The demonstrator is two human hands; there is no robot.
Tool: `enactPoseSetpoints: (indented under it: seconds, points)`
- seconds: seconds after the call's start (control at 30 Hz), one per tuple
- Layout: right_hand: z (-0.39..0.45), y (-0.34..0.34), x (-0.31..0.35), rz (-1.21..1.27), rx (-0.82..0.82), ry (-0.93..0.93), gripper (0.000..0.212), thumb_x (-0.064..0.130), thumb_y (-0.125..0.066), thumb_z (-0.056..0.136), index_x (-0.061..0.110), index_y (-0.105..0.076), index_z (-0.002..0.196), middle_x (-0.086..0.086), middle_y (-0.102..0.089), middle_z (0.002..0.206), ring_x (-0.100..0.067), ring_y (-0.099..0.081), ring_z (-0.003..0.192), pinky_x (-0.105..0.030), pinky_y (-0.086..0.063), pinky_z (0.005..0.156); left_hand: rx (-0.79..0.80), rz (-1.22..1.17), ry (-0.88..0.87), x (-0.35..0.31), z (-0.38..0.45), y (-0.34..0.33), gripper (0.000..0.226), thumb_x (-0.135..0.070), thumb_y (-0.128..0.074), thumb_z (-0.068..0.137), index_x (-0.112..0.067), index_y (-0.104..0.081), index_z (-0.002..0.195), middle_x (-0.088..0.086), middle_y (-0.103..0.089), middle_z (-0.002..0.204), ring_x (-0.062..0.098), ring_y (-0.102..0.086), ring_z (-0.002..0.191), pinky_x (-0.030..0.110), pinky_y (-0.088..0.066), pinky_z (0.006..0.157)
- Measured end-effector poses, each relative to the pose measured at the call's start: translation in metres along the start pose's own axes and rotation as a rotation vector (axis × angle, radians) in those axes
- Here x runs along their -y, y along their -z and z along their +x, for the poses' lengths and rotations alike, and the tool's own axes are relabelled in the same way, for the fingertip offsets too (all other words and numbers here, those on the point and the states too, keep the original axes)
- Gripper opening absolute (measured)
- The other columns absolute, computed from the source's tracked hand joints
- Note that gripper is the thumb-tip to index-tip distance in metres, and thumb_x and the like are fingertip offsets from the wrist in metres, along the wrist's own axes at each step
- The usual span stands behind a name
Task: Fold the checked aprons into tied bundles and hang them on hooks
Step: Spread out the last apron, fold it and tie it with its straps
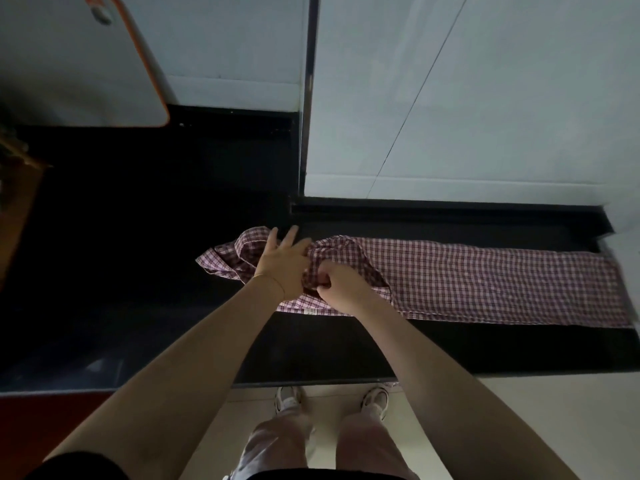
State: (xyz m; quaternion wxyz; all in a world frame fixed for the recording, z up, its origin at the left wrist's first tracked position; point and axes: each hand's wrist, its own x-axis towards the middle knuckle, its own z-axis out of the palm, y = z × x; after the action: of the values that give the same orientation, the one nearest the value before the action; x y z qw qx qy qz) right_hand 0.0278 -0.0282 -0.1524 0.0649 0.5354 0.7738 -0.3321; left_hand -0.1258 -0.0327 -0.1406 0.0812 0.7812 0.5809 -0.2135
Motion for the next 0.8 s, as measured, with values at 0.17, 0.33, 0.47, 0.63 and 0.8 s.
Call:
enactPoseSetpoints:
  seconds: [0.17, 0.33, 0.47, 0.63, 0.8]
  points:
    - [-0.006, 0.005, -0.009, -0.086, -0.059, -0.023, 0.051, 0.053, -0.056, 0.095, 0.017, -0.052, 0.13, 0.0, -0.05, 0.129, -0.018, -0.047, 0.121, -0.035, -0.045, 0.099, -0.028, 0.0, 0.465, 0.027, -0.018, -0.017, 0.042, -0.035, -0.046, 0.094, -0.022, -0.059, 0.132, 0.005, -0.05, 0.137, 0.03, -0.036, 0.133, 0.053, -0.024, 0.115]
    - [-0.005, 0.001, -0.001, -0.277, -0.004, 0.007, 0.082, 0.063, -0.069, 0.081, 0.018, -0.041, 0.143, -0.008, -0.044, 0.143, -0.026, -0.043, 0.132, -0.043, -0.041, 0.108, -0.34, -0.45, 0.73, 0.034, -0.03, -0.028, 0.039, -0.022, -0.057, 0.087, -0.012, -0.055, 0.124, 0.015, -0.047, 0.135, 0.035, -0.04, 0.126, 0.051, -0.035, 0.106]
    - [-0.004, -0.004, 0.002, -0.361, -0.121, 0.065, 0.051, 0.042, -0.065, 0.092, 0.02, -0.052, 0.136, -0.007, -0.053, 0.135, -0.025, -0.05, 0.124, -0.041, -0.042, 0.104, -0.67, -0.61, 0.559, 0.001, -0.053, -0.026, 0.021, -0.031, -0.054, 0.087, -0.012, -0.059, 0.077, 0.006, -0.061, 0.084, 0.028, -0.059, 0.079, 0.038, -0.046, 0.07]
    - [-0.004, -0.014, 0.007, -0.352, -0.216, 0.147, 0.044, 0.033, -0.068, 0.091, 0.015, -0.057, 0.13, -0.005, -0.047, 0.136, -0.023, -0.041, 0.13, -0.039, -0.037, 0.105, -0.201, -1.242, 1.1, -0.017, -0.064, -0.044, 0.046, -0.048, -0.042, 0.097, -0.011, -0.061, 0.077, 0.007, -0.066, 0.087, 0.024, -0.059, 0.073, 0.031, -0.043, 0.062]
    - [0.003, -0.031, 0.026, -0.197, -0.221, 0.201, 0.025, 0.012, -0.065, 0.091, 0.01, -0.062, 0.115, -0.005, -0.055, 0.116, -0.021, -0.056, 0.105, -0.029, -0.049, 0.082, -0.268, -1.777, 1.389, -0.006, -0.061, -0.048, 0.042, -0.041, -0.067, 0.087, 0.0, -0.065, 0.096, 0.009, -0.067, 0.092, 0.023, -0.06, 0.074, 0.034, -0.05, 0.063]
